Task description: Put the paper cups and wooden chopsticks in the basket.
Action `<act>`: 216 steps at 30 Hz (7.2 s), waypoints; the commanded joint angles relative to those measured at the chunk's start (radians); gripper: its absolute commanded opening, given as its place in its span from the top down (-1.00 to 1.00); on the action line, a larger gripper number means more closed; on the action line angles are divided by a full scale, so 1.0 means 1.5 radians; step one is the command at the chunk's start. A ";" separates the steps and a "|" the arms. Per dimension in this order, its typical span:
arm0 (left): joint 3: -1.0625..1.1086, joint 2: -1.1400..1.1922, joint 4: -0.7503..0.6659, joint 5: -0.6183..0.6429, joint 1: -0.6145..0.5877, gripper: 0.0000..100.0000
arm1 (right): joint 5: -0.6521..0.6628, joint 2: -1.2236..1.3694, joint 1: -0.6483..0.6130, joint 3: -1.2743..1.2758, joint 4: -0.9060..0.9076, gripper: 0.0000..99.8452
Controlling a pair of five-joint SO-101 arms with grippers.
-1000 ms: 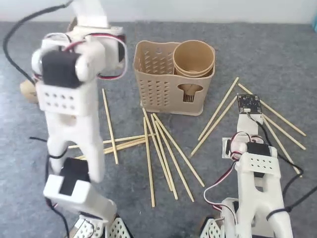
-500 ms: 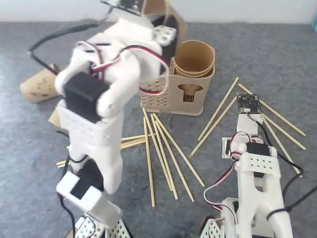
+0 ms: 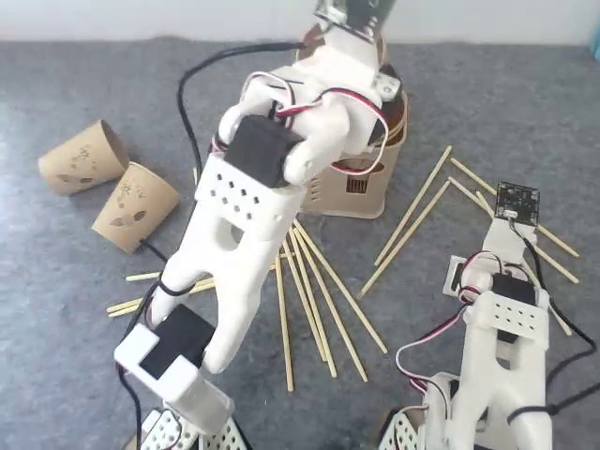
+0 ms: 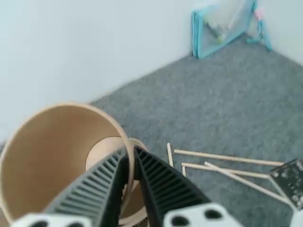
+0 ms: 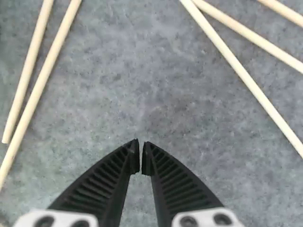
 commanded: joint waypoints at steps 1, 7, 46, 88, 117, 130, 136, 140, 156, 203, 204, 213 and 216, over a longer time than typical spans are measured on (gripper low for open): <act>0.010 -0.005 -0.018 -0.028 0.004 0.98 | -0.006 -0.024 0.009 -0.026 -0.012 0.93; 0.073 -0.005 -0.024 -0.071 0.009 0.98 | -0.005 -0.023 0.009 -0.026 -0.019 0.93; 0.055 -0.059 0.235 -0.070 -0.487 0.55 | -0.004 -0.026 -0.030 -0.011 -0.014 0.93; 0.123 0.199 0.259 -0.111 -0.571 0.98 | 0.024 -0.026 -0.030 -0.012 -0.020 0.93; 0.354 -0.113 0.294 -0.312 -0.824 0.96 | 0.023 -0.026 -0.032 -0.011 -0.019 0.93; 0.383 -0.139 0.202 -0.313 -0.939 0.71 | 0.024 -0.026 -0.033 -0.011 -0.016 0.93; 0.428 -0.043 0.136 -0.314 -0.969 0.71 | 0.024 -0.026 -0.034 -0.011 -0.017 0.93; 0.435 0.027 0.093 -0.310 -0.963 0.71 | 0.024 -0.026 -0.034 -0.011 -0.017 0.93; 0.431 0.077 0.092 -0.210 -0.852 0.98 | 0.024 -0.023 -0.034 -0.011 -0.020 0.93; -0.238 -0.042 0.172 0.429 -0.148 0.98 | 0.025 -0.025 -0.033 -0.011 -0.021 0.93; -0.248 -0.027 0.174 0.429 -0.139 0.98 | 0.025 -0.025 -0.034 -0.011 -0.021 0.93; -0.262 0.093 0.162 0.428 -0.122 0.98 | 0.025 -0.025 -0.034 -0.011 -0.021 0.93; -0.262 0.118 0.163 0.428 -0.122 0.98 | 0.025 -0.025 -0.034 -0.011 -0.021 0.93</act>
